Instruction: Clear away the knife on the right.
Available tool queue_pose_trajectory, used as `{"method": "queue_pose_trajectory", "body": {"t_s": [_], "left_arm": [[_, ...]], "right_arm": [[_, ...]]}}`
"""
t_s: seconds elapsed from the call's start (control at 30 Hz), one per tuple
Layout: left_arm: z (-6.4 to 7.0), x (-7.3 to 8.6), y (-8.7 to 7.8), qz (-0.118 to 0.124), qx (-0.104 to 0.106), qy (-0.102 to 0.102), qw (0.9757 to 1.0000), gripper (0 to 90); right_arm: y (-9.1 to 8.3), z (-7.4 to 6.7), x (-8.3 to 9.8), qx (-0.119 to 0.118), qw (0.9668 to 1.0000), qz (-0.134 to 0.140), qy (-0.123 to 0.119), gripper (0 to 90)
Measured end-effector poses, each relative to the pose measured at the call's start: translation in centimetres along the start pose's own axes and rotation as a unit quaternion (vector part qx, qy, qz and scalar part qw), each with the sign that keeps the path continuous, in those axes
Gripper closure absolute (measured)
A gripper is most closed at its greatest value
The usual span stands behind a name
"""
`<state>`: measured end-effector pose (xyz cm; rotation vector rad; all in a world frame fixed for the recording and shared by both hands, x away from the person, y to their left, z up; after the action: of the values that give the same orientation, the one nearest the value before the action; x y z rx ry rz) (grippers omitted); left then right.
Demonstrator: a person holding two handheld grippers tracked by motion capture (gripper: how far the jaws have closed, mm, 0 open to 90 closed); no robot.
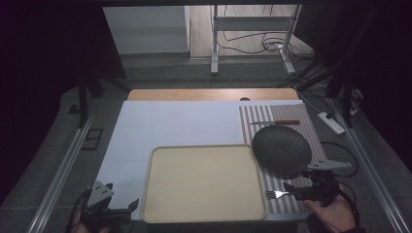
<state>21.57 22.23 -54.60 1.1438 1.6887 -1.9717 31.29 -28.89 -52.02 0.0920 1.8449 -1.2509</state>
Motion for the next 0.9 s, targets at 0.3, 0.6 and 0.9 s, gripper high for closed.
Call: {"method": "queue_pose_trajectory", "body": {"t_s": [0.3, 0.6, 0.9], "left_arm": [[0.0, 0.0, 0.1, -0.005, -0.001, 0.003, 1.0, 0.0], [0.1, 0.1, 0.1, -0.006, -0.003, 0.004, 1.0, 0.0], [0.1, 0.1, 0.1, -0.007, -0.003, 0.005, 1.0, 0.0]], "right_arm": [[0.0, 1.0, -1.9, 0.012, 0.9998, 0.0, -0.013, 13.4], [0.3, 2.3, -2.8, 0.019, 0.9998, -0.004, -0.01, 13.5], [0.9, 3.3, -4.1, 0.029, 0.9995, -0.007, -0.013, 13.3]]}}
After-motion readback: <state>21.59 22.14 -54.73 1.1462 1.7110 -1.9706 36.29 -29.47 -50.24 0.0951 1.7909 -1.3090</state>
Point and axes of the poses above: each handheld gripper's, and its own axes: y roughly forward along the jaws, x roughly out of its underside, z roughly to its right, the point moved 9 cm from there along y, roughly forward along the jaws, and after that the axes turned 3 degrees about -x, right-handed, at the moved point
